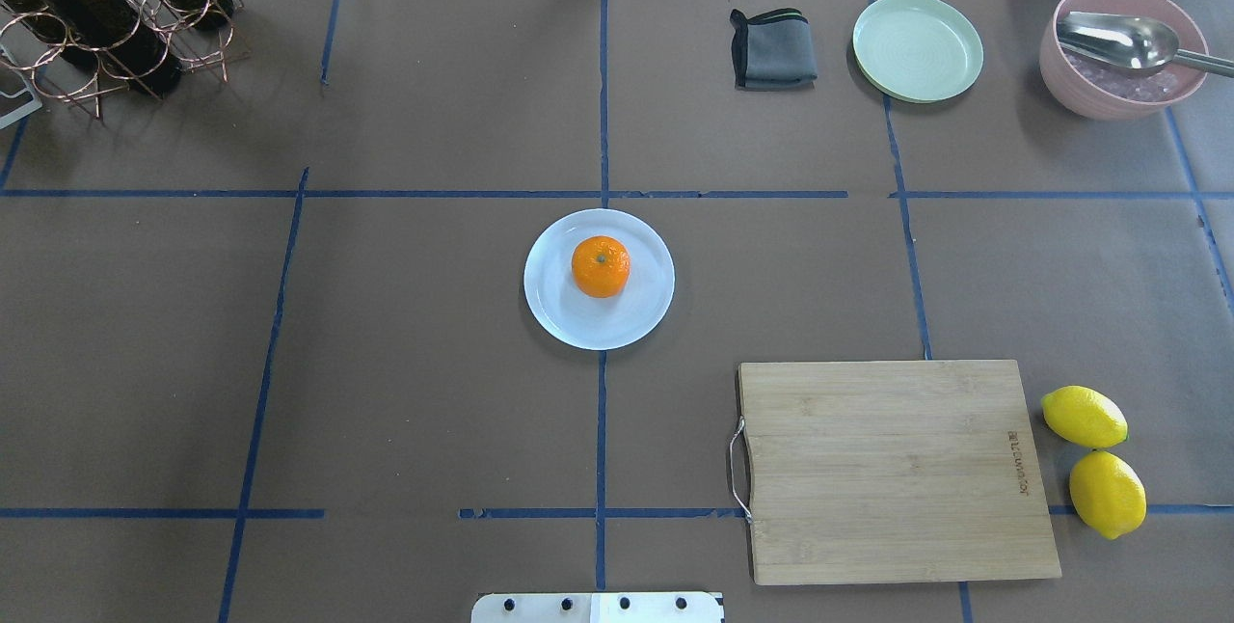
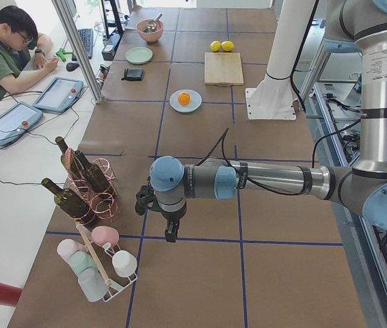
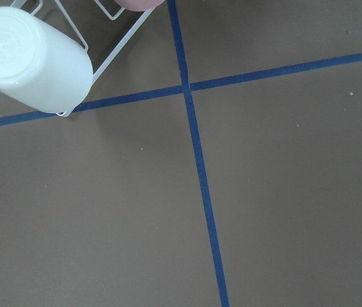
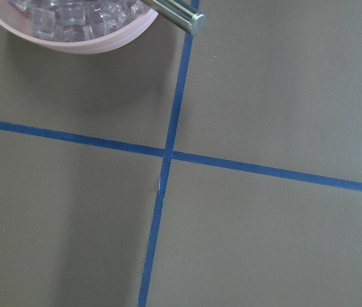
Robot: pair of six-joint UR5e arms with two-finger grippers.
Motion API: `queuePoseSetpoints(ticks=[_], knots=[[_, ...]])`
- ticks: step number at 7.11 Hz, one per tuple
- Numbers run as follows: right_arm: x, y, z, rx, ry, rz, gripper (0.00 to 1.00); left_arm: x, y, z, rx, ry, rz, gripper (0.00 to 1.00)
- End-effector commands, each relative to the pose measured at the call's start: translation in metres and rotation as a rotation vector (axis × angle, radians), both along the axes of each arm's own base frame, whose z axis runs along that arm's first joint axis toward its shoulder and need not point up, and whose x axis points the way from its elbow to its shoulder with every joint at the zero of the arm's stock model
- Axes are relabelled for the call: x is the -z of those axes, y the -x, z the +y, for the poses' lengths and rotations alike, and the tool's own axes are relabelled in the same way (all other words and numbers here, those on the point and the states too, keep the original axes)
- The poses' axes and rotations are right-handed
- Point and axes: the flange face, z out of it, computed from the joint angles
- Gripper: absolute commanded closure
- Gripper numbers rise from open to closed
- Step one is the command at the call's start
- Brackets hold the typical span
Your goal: Pick orange to plate
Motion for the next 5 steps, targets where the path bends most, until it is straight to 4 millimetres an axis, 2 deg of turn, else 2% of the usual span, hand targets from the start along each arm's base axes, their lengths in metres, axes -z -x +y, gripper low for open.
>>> queuePoseSetpoints(ticks=[1,5], knots=[[-0.0004,0.0,0.0001,0.0,0.001,0.0,0.0,0.0029,0.0023,-0.0001,0.014,0.003,0.0,0.0],[-0.0029,0.0,0.0011,0.0,0.007,0.001,0.0,0.0054,0.005,0.0001,0.019,-0.004,0.0,0.0]])
